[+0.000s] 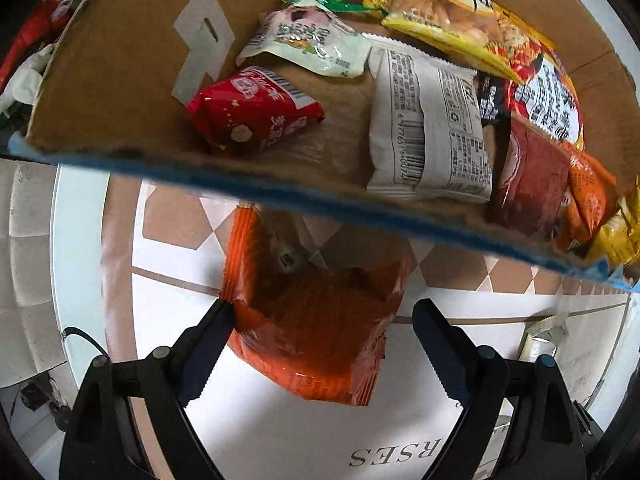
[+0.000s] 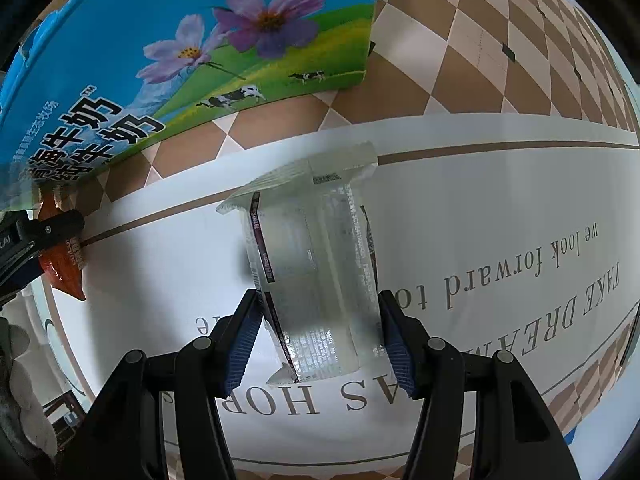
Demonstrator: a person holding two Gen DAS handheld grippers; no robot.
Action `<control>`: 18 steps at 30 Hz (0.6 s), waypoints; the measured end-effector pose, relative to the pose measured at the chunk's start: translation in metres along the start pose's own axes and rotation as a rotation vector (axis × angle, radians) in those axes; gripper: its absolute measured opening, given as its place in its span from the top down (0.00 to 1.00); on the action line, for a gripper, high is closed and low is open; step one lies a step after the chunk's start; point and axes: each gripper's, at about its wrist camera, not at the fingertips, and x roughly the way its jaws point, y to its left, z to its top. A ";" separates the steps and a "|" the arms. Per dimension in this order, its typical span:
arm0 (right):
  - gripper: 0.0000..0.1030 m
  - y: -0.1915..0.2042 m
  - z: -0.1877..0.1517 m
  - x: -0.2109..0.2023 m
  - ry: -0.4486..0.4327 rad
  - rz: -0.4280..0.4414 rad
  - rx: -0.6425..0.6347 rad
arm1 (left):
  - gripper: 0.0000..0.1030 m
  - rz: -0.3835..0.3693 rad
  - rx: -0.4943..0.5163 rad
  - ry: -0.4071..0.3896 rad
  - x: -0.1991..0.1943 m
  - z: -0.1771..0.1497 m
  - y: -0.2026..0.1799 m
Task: Organize snacks
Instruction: 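Grasp the clear plastic pack with the right tool while the left tool grasps the orange chip bag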
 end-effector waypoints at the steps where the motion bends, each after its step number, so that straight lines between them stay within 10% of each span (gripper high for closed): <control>1: 0.41 -0.006 0.005 0.011 0.000 0.000 -0.002 | 0.25 0.004 -0.010 -0.010 -0.002 -0.001 0.004; 5: 0.41 0.005 0.009 0.024 -0.001 -0.004 -0.016 | 0.40 -0.004 -0.019 -0.024 -0.006 -0.011 0.022; 18: 0.41 0.010 -0.042 0.035 0.081 -0.016 -0.134 | 0.41 -0.022 0.061 0.090 0.005 -0.141 -0.004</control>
